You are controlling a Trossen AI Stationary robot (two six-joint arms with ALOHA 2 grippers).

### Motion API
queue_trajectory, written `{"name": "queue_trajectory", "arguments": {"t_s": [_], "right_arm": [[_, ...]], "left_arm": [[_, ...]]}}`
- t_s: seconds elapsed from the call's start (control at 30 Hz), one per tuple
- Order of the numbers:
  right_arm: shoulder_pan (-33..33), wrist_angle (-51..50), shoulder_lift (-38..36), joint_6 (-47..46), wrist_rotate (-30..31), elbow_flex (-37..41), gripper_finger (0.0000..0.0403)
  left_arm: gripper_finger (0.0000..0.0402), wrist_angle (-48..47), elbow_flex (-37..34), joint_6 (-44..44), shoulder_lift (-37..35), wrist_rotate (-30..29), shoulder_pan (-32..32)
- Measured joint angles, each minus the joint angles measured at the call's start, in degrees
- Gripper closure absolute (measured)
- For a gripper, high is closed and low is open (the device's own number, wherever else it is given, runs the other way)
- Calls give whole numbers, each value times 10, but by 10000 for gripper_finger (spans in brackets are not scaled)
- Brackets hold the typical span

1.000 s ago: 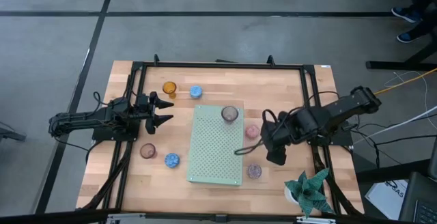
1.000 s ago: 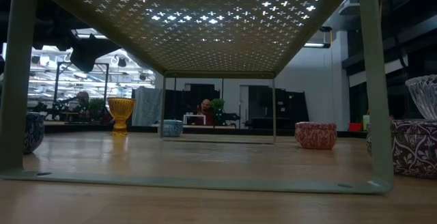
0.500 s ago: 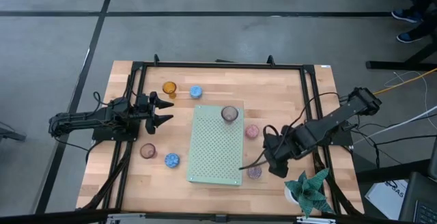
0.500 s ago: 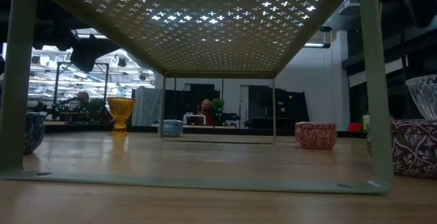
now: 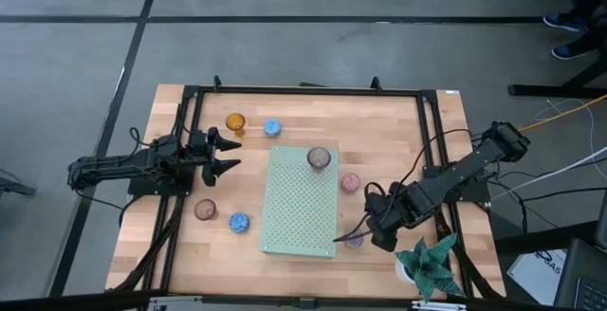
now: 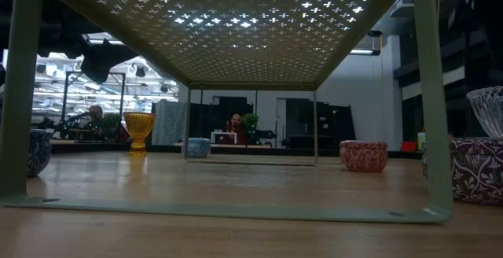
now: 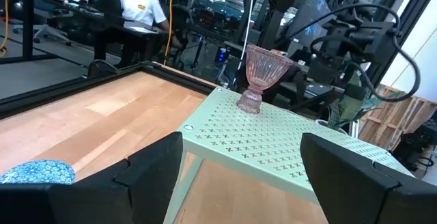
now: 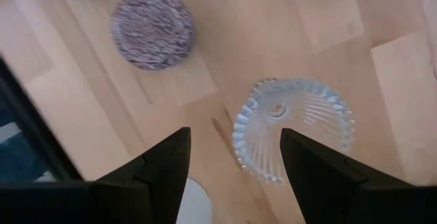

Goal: Pick & Place candle stick holders
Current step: Put the transparent candle holder on the shelf

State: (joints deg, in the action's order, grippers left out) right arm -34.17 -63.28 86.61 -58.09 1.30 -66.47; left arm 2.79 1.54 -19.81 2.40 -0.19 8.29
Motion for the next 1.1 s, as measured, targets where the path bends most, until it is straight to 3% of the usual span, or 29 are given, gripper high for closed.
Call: {"name": "queue_trajectory", "arguments": {"t_s": [0.6, 1.1], "right_arm": [[-6, 56, 0, 1, -24, 50, 179], [-6, 67, 31, 18, -26, 50, 313]], "left_arm": [[107, 0, 0, 0, 0, 0, 0], [107, 0, 0, 0, 0, 0, 0]]}}
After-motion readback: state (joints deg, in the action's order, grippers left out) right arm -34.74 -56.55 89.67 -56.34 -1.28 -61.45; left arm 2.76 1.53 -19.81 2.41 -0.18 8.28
